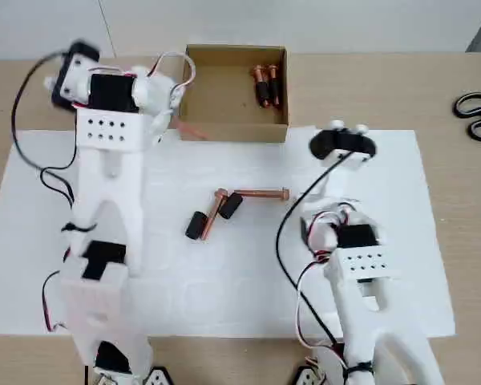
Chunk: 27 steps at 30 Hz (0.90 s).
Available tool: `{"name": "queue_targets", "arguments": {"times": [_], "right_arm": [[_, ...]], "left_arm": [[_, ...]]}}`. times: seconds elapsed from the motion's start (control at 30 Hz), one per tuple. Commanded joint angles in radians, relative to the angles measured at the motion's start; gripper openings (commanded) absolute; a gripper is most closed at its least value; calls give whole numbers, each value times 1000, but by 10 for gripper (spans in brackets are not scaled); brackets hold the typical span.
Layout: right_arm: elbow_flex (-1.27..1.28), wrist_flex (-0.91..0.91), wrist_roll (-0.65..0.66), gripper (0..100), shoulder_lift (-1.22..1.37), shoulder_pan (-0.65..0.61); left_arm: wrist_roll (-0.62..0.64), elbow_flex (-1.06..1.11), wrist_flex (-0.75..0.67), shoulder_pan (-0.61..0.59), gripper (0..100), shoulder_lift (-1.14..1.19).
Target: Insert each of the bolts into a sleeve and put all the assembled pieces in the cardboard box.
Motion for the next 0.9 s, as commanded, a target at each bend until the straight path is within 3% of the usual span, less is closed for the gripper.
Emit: {"name": "queue_targets", "arguments": {"times": [0.0, 0.2, 0.5, 0.7, 0.87], "right_arm": [[-68, -18, -2, 6, 1, -47], [-72, -45, -2, 5, -1, -87], [-54, -189, 3, 6, -202, -90], [190, -407, 239, 6, -433, -90], [465, -661, 419, 5, -661, -90]], "left_arm": [[-196, -59, 17, 106, 6, -166], [-420, -58, 17, 270, 6, -336], [-486, 180, 12, 414, 6, -615], [-519, 378, -28, 411, 6, -799], [-617, 570, -252, 404, 6, -890]]}}
